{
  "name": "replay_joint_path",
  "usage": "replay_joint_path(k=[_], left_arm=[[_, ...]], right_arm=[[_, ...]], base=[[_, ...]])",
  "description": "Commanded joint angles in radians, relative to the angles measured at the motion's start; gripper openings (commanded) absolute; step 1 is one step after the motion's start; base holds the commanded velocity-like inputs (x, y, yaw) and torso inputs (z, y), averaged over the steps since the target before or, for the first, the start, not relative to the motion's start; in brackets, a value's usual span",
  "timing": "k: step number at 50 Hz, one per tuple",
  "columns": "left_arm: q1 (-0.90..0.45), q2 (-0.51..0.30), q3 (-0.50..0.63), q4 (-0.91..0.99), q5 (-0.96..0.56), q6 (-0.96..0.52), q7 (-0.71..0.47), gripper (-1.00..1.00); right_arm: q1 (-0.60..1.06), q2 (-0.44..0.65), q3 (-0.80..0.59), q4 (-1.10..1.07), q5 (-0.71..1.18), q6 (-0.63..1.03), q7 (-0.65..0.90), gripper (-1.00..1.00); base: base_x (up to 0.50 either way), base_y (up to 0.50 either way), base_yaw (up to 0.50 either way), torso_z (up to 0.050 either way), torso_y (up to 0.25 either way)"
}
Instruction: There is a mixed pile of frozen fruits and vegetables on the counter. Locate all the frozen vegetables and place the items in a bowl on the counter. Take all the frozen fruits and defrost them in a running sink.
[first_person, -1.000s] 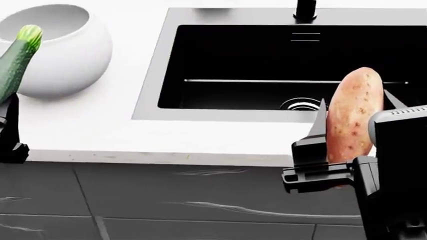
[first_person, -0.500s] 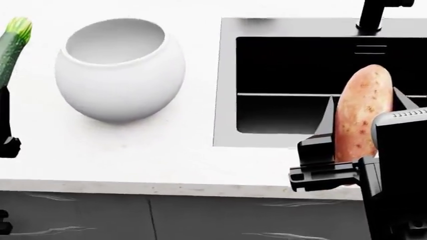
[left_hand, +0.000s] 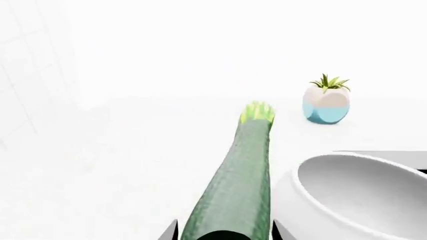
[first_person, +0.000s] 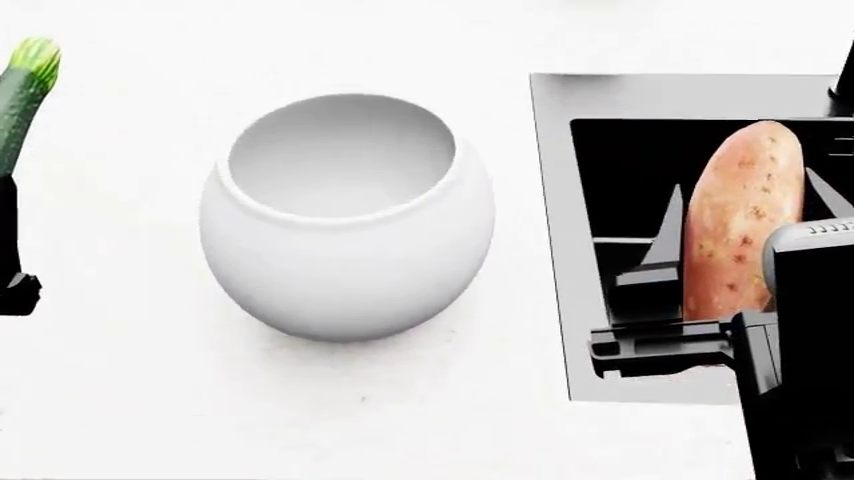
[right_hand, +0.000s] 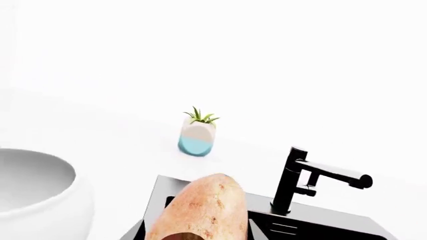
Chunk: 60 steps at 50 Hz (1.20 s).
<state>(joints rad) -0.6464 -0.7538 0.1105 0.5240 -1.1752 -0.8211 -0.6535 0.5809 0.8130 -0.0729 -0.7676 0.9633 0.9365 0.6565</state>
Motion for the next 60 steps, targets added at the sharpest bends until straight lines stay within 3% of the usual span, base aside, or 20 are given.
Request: replay_joint_path(k=[1,28,50,51,52,53,54,57,58,60], left_arm=[[0.004,0.000,-0.001,0.001,-0.008,0.010,-0.001,-1.00],[0.004,0.003,0.008,-0.013,0.019,0.027,0.007,-1.00],[0.011,0.000,0.010,-0.011,0.017,0.030,0.009,-1.00],[0.196,0.513,-0.364,-0.074,0.874,0.371,0.711,-1.00],[0.046,0.515,-0.363,0.076,0.874,0.221,0.707,-1.00],[-0.043,0.514,-0.362,0.203,0.874,0.071,0.706,-1.00],[-0.044,0.513,-0.363,0.203,0.873,-0.079,0.706,-1.00],[-0.054,0.503,-0.375,0.212,0.869,-0.529,0.708,-1.00],[-0.054,0.499,-0.378,0.214,0.867,-0.607,0.710,-1.00],[-0.051,0.498,-0.388,0.217,0.864,-0.611,0.712,-1.00]], right_arm=[[-0.006,0.007,0.023,-0.006,-0.015,-0.006,-0.001,-1.00],[0.008,0.010,-0.016,0.002,-0.023,0.011,0.001,-1.00],[0.011,0.009,0.004,0.009,0.011,0.029,0.030,-1.00],[-0.131,-0.455,0.151,0.318,-0.940,-0.486,-0.766,-1.00],[0.019,-0.457,0.147,0.168,-0.940,-0.336,-0.765,-1.00],[0.028,-0.459,0.146,0.018,-0.938,-0.186,-0.765,-1.00],[0.030,-0.461,0.146,-0.132,-0.938,-0.036,-0.765,-1.00],[0.074,-0.467,0.139,-0.172,-0.925,0.414,-0.775,-1.00],[0.080,-0.462,0.132,-0.173,-0.925,0.507,-0.774,-1.00],[0.116,-0.451,0.113,-0.160,-0.918,0.522,-0.782,-1.00]], base=[[0.40,0.00,0.00,0.000,0.000],[0.27,0.00,0.00,0.000,0.002],[0.09,0.06,0.00,0.000,0.000],[0.00,0.00,0.00,0.000,0.000],[0.00,0.00,0.00,0.000,0.000],[0.00,0.00,0.00,0.000,0.000],[0.00,0.00,0.00,0.000,0.000],[0.00,0.00,0.00,0.000,0.000],[0.00,0.00,0.00,0.000,0.000],[0.00,0.00,0.00,0.000,0.000]])
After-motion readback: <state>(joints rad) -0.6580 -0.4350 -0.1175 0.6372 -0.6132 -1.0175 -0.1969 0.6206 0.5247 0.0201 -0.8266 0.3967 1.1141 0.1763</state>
